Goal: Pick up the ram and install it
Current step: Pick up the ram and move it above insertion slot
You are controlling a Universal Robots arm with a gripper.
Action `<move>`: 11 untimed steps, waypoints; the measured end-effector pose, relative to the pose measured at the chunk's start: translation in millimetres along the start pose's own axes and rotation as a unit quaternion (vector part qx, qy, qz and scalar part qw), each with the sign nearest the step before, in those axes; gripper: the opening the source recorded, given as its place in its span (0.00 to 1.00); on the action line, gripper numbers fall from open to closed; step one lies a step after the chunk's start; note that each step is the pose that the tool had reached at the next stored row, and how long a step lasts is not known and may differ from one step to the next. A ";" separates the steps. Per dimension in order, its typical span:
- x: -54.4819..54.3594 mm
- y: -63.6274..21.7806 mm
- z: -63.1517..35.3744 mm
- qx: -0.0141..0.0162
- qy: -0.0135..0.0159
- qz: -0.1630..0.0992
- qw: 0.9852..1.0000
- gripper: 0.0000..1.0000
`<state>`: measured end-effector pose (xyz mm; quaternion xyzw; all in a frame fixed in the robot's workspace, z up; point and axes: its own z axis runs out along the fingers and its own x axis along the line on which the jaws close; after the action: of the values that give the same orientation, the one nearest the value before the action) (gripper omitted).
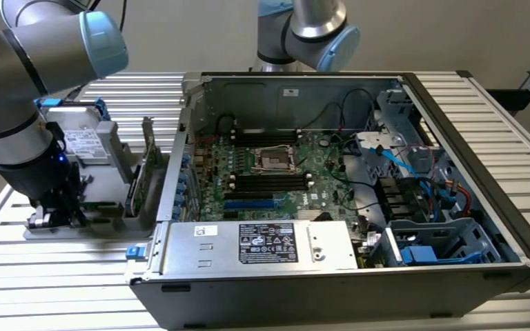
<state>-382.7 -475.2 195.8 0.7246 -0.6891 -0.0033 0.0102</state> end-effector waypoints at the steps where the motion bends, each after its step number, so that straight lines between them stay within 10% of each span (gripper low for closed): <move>1: 0.0 0.0 -1.1 0.000 0.000 0.000 1.000 0.14; 11: 0.1 0.2 -15.7 0.000 0.000 0.001 1.000 0.14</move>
<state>-382.6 -475.2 211.5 0.7242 -0.6895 -0.0033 0.0102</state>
